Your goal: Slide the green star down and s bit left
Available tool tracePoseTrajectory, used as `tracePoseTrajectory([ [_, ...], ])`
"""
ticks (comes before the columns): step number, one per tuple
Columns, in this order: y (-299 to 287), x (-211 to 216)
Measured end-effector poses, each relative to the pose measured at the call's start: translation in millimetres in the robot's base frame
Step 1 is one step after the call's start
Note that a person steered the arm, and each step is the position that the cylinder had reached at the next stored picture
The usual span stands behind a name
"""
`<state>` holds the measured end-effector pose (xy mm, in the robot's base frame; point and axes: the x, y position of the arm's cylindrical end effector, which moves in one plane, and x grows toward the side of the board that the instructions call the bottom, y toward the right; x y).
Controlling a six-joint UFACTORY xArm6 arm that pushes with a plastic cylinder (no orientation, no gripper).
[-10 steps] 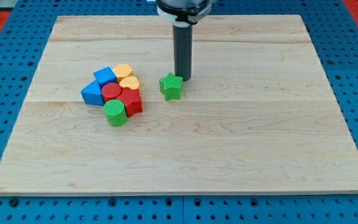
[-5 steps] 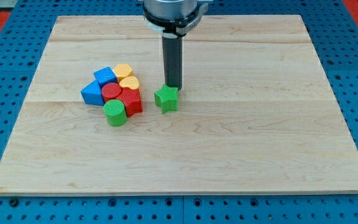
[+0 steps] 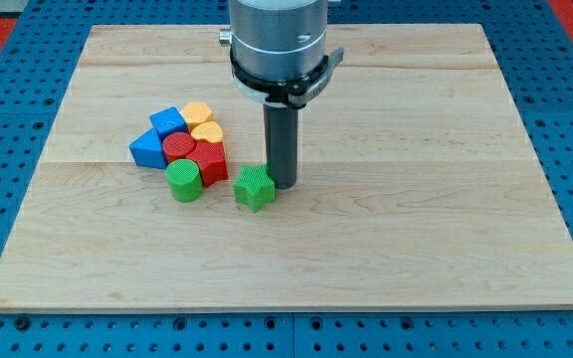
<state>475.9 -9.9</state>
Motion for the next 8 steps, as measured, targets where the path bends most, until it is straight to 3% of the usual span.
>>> tracePoseTrajectory([
  [4, -7, 0],
  [6, -30, 23],
  [8, 12, -17],
])
